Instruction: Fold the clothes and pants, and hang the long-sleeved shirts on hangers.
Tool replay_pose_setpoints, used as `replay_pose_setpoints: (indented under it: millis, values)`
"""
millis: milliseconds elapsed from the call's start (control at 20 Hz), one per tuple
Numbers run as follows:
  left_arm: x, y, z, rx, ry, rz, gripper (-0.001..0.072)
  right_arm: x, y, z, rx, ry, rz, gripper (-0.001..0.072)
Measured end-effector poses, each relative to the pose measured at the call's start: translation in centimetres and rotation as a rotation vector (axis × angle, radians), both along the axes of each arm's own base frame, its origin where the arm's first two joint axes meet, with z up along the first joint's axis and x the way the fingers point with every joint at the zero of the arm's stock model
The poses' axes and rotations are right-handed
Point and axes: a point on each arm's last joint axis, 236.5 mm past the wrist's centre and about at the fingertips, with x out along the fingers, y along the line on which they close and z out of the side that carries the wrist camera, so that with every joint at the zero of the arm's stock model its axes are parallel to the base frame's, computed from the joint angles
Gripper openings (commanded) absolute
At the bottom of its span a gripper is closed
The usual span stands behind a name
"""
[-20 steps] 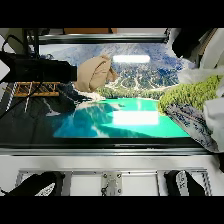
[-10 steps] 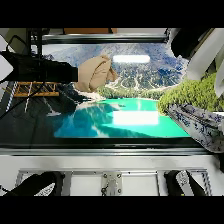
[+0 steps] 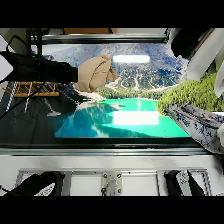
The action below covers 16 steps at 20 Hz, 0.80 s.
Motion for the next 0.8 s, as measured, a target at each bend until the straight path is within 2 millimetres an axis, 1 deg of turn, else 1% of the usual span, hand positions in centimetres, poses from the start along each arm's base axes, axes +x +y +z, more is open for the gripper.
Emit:
replay_pose_setpoints:
  millis: [150, 200, 300, 350, 500, 600, 700, 800]
  values:
    - [0.2, 0.0, 0.1, -0.003, -0.007, 0.004, 0.0019, -0.5, 0.2, -1.1, 0.025, -0.009, -0.006, 0.0032]
    - [0.2, 0.0, 0.2, -0.005, -0.010, 0.004, 0.0020, -0.6, 0.4, -1.1, 0.026, -0.014, -0.003, 0.0113]
    - [0.3, 0.1, 0.2, -0.006, -0.012, 0.006, 0.0020, -0.5, 0.9, -0.9, 0.018, -0.020, 0.016, 0.0574]
    - [0.3, 0.0, 0.3, -0.007, -0.015, 0.006, 0.0020, -0.2, 1.5, -0.5, 0.001, -0.015, 0.037, 0.0664]
    - [0.3, 0.0, 0.3, -0.007, -0.015, 0.006, 0.0020, 0.9, 3.2, 0.8, -0.053, 0.000, 0.106, 0.0659]
    - [0.4, 0.0, 0.3, -0.006, -0.016, 0.005, 0.0020, 1.9, 5.2, 2.1, -0.110, 0.014, 0.173, 0.0659]
    - [0.4, 0.0, 0.3, -0.003, -0.018, 0.002, 0.0019, 3.7, 7.9, 3.5, -0.187, 0.045, 0.279, 0.0659]
    - [0.4, 0.0, 0.3, -0.002, -0.021, 0.000, 0.0020, 6.6, 11.4, 4.3, -0.262, 0.067, 0.460, 0.0658]
